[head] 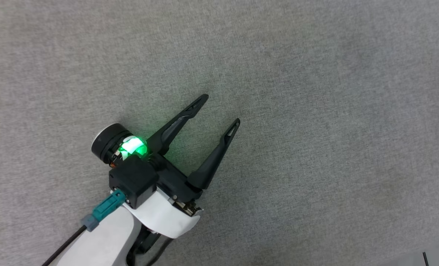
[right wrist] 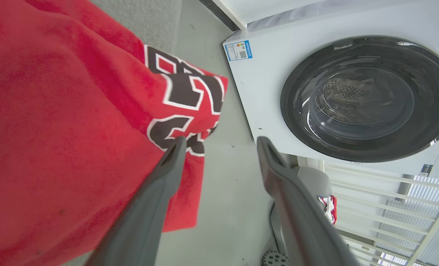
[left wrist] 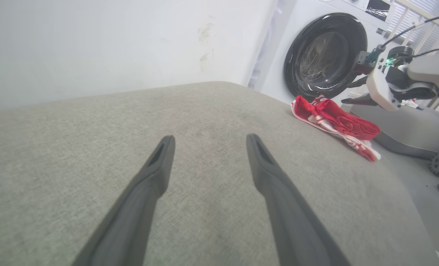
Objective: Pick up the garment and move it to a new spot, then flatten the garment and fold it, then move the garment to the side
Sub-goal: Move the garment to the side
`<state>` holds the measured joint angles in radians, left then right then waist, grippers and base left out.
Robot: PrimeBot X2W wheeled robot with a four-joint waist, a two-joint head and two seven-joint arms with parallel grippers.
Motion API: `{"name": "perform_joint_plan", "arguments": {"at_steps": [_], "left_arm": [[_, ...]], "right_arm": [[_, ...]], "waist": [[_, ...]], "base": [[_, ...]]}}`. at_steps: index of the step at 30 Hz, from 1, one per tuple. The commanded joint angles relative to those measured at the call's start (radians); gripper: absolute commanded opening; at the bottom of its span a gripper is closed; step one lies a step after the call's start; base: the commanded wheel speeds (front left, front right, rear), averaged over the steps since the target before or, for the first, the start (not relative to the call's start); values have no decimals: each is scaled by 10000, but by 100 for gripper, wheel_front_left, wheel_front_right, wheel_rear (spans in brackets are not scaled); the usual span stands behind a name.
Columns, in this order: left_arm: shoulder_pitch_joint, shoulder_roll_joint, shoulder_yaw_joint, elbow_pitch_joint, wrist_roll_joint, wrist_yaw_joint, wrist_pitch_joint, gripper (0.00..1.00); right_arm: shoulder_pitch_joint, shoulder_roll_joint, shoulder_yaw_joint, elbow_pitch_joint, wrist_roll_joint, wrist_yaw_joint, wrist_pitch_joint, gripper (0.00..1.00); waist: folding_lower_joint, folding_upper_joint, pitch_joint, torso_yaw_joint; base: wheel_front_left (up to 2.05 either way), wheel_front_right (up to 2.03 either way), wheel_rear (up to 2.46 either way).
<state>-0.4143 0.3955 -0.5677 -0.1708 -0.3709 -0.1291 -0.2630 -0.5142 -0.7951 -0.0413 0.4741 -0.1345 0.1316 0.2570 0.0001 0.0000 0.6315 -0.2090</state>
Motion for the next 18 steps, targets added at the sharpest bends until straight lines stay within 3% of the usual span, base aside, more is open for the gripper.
{"name": "perform_joint_plan", "arguments": {"at_steps": [1,10,18], "left_arm": [[168,-138,130,35,-84,-15,-21,100],[1207,-936,1828,368,-172,-4,-20,100],[2630,-1603,3827,573,34,19,-21,100]], "right_arm": [[-188,125,-105,-96,-147,-18,-167,100],[-400,1117,-499,-1224,74,-18,-1160,100],[432,3020,-743,-2742,659,-15,-2485,100]], "waist": [[-1,0,-349,114],[-1,0,-2188,636],[-1,0,-3823,1295]], "base": [[0,0,0],[0,0,0],[0,0,0]]}}
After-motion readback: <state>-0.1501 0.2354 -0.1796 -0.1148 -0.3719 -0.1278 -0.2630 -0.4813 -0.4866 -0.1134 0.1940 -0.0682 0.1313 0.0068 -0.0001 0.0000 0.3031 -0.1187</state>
